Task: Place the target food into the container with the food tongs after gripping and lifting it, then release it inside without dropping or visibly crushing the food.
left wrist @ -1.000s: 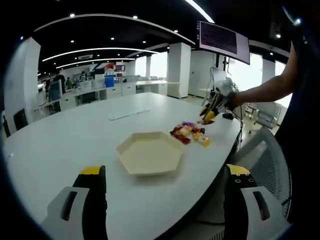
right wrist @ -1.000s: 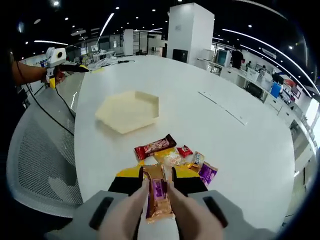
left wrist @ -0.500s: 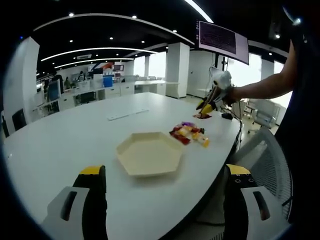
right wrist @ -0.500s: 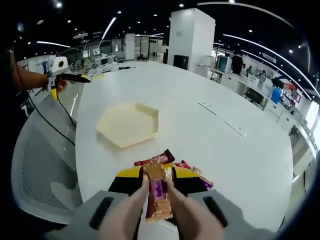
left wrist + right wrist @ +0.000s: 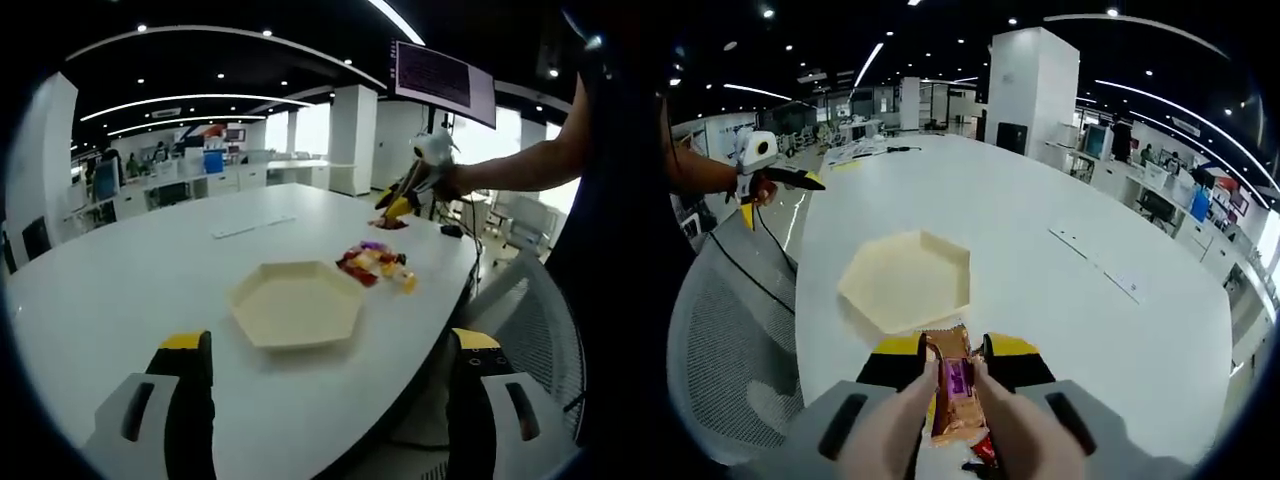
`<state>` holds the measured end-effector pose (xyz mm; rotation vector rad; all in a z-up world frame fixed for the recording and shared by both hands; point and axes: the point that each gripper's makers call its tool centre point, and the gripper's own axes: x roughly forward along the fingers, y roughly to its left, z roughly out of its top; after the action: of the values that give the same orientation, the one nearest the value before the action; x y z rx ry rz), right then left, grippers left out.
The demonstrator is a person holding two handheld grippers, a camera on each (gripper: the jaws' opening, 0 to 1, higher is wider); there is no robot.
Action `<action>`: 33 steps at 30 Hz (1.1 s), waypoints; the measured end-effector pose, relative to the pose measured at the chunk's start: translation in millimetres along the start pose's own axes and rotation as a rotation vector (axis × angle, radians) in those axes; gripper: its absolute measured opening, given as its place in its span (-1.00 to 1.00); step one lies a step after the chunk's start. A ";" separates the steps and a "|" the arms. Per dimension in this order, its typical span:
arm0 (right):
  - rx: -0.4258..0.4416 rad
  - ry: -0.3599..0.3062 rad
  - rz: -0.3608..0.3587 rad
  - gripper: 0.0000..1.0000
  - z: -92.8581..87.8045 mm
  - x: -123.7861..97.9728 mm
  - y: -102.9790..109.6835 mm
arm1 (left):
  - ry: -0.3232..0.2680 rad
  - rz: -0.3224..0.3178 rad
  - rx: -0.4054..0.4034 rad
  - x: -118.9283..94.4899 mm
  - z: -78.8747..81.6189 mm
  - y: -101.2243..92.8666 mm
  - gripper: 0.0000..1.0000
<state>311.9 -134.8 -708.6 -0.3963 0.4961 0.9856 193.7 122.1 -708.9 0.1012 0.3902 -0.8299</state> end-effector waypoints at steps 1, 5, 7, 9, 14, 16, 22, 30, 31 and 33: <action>-0.001 -0.002 0.004 -0.56 2.9 2.3 2.1 | -0.001 0.001 0.000 -0.2 0.1 0.4 0.89; -0.011 -0.014 0.019 -0.56 13.4 11.8 7.8 | -0.004 0.001 -0.002 -0.7 -0.2 0.9 0.88; -0.010 -0.018 0.031 -0.56 20.9 18.8 12.3 | -0.006 0.002 -0.005 -1.1 -0.7 1.1 0.88; -0.018 -0.027 0.040 -0.56 28.1 24.8 16.1 | -0.007 0.001 -0.008 -1.0 -1.2 0.9 0.88; -0.026 -0.043 0.062 -0.56 42.9 42.2 24.0 | -0.007 -0.005 -0.011 -0.2 -2.2 -1.4 0.88; -0.030 -0.048 0.073 -0.56 48.2 49.5 27.8 | -0.005 -0.005 -0.011 -0.1 -4.2 -1.1 0.88; -0.040 -0.056 0.096 -0.56 59.4 67.8 34.8 | -0.005 -0.002 -0.019 1.0 -5.6 0.3 0.87; -0.065 -0.058 0.125 -0.56 77.2 87.2 42.8 | 0.007 -0.008 -0.007 1.7 -10.0 2.0 0.90; -0.066 -0.060 0.126 -0.56 78.1 88.1 43.0 | 0.007 -0.008 -0.007 1.2 -10.4 2.8 0.90; -0.073 -0.062 0.133 -0.56 84.0 93.6 44.9 | 0.007 -0.006 -0.008 0.4 -10.4 4.2 0.92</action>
<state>334.2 -3.7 -696.6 -0.4006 0.4355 1.1434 193.9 127.1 -718.9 0.0958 0.4007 -0.8340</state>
